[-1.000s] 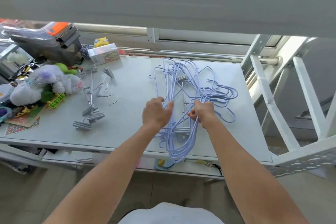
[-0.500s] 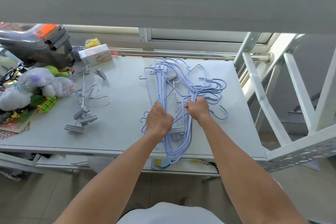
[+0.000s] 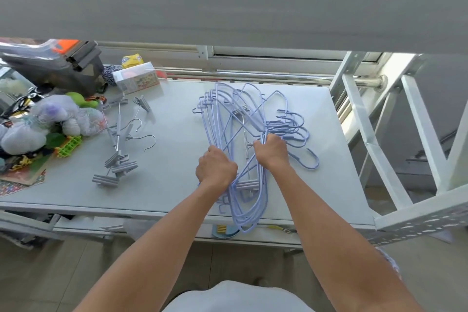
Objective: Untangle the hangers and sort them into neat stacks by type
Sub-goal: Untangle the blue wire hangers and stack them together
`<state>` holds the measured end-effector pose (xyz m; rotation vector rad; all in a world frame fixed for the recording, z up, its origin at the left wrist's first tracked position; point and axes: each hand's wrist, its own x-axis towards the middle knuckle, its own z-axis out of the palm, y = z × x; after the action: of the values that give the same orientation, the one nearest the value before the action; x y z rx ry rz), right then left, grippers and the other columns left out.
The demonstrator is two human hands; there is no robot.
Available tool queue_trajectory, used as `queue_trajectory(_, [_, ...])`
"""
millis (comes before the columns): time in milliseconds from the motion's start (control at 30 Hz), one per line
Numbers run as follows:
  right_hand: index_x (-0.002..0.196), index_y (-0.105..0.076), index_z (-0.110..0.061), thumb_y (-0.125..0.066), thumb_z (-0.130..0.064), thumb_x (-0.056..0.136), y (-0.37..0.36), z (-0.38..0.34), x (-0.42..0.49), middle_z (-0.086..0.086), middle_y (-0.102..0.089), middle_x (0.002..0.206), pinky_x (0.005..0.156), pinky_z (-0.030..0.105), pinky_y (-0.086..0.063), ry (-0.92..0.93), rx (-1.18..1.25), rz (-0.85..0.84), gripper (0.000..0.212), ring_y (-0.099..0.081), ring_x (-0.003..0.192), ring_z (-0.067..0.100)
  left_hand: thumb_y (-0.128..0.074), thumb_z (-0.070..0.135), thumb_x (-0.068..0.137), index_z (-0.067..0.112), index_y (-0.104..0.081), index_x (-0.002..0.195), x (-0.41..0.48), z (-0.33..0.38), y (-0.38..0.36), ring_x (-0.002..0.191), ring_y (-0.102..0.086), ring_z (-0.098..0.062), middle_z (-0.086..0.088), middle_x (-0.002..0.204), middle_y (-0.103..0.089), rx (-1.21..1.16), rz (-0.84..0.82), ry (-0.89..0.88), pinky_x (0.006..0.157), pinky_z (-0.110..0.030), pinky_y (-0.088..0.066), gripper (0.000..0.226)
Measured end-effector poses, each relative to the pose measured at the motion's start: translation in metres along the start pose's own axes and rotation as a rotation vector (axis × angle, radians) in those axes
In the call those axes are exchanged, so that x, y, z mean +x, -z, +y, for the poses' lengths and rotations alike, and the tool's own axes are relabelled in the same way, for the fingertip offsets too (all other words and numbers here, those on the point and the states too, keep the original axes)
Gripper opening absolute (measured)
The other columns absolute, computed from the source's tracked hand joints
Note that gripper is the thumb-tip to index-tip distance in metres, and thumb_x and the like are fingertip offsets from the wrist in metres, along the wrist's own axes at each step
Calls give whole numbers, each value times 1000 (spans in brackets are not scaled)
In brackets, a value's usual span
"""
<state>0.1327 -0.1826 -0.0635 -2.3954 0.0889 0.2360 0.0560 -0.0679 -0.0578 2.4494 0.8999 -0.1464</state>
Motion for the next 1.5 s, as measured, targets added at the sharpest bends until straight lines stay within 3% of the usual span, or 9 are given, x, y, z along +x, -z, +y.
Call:
queue_trajectory(167, [114, -58, -3, -49, -18, 85, 14, -4, 7, 14, -56, 123, 94, 41, -45, 131, -318, 234, 34, -46, 120, 36, -59, 20, 83, 2, -39, 129, 5, -1, -5, 120, -42, -32, -17, 130, -44, 124, -26, -2, 90, -40, -48, 53])
queue_trajectory(333, [139, -39, -20, -56, -18, 82, 23, 14, 32, 1, -39, 148, 111, 46, -25, 326, -686, -134, 59, -13, 145, 33, -56, 13, 78, 5, -43, 118, 11, -10, -2, 109, -48, -32, -13, 113, -59, 51, 73, -66, 83, -41, -49, 43])
queue_trajectory(500, [118, -55, -24, -57, -16, 81, 17, 15, 33, 5, -56, 122, 97, 40, -35, 350, -766, 5, 37, -40, 119, 31, -52, 8, 76, 7, -49, 108, 11, -18, -6, 100, -49, -31, -12, 105, -59, 4, 150, -134, 81, -38, -45, 32])
queue_trajectory(767, [89, -63, -15, -57, -2, 75, 25, 20, 31, 10, -71, 88, 80, 38, -44, 422, -538, 204, 20, -58, 96, 35, -51, 1, 78, 6, -49, 124, 9, -17, -7, 102, -49, -30, -12, 111, -57, -35, 217, -241, 79, -36, -44, 47])
queue_trajectory(867, [92, -61, -15, -53, -1, 74, 32, 19, 33, 11, -70, 91, 77, 37, -44, 407, -485, 213, 24, -62, 92, 35, -51, -2, 79, 7, -47, 127, 8, -10, -1, 93, -56, -34, -12, 114, -54, -125, 220, -272, 72, -37, -44, 49])
queue_trajectory(1000, [96, -68, -16, -57, -13, 75, 43, 23, 26, 12, -70, 99, 81, 37, -50, 274, -428, 156, 24, -64, 99, 34, -49, -1, 80, 10, -45, 134, 20, -8, 6, 97, -57, -36, -10, 118, -53, -133, 182, -381, 81, -42, -48, 56])
queue_trajectory(1133, [99, -70, -14, -58, -22, 80, 43, 26, 18, 12, -68, 108, 83, 36, -50, 166, -461, 77, 24, -63, 106, 33, -49, 1, 80, 8, -50, 115, 33, -7, 13, 99, -54, -36, -12, 107, -56, 57, 143, -450, 77, -40, -44, 36])
queue_trajectory(1267, [115, -62, -11, -55, -24, 87, 33, 26, 14, 13, -51, 123, 89, 42, -49, 151, -585, 22, 31, -57, 113, 34, -48, 6, 81, 9, -50, 106, 41, -5, 13, 105, -46, -32, -10, 110, -56, 329, 74, -412, 83, -36, -41, 25])
queue_trajectory(1500, [118, -52, -13, -60, -18, 86, 23, 29, 19, 13, -51, 121, 88, 43, -49, 149, -605, 14, 33, -52, 114, 33, -45, 2, 83, 7, -49, 107, 47, -12, 5, 102, -56, -37, -17, 111, -57, 191, -45, -299, 75, -36, -41, 25])
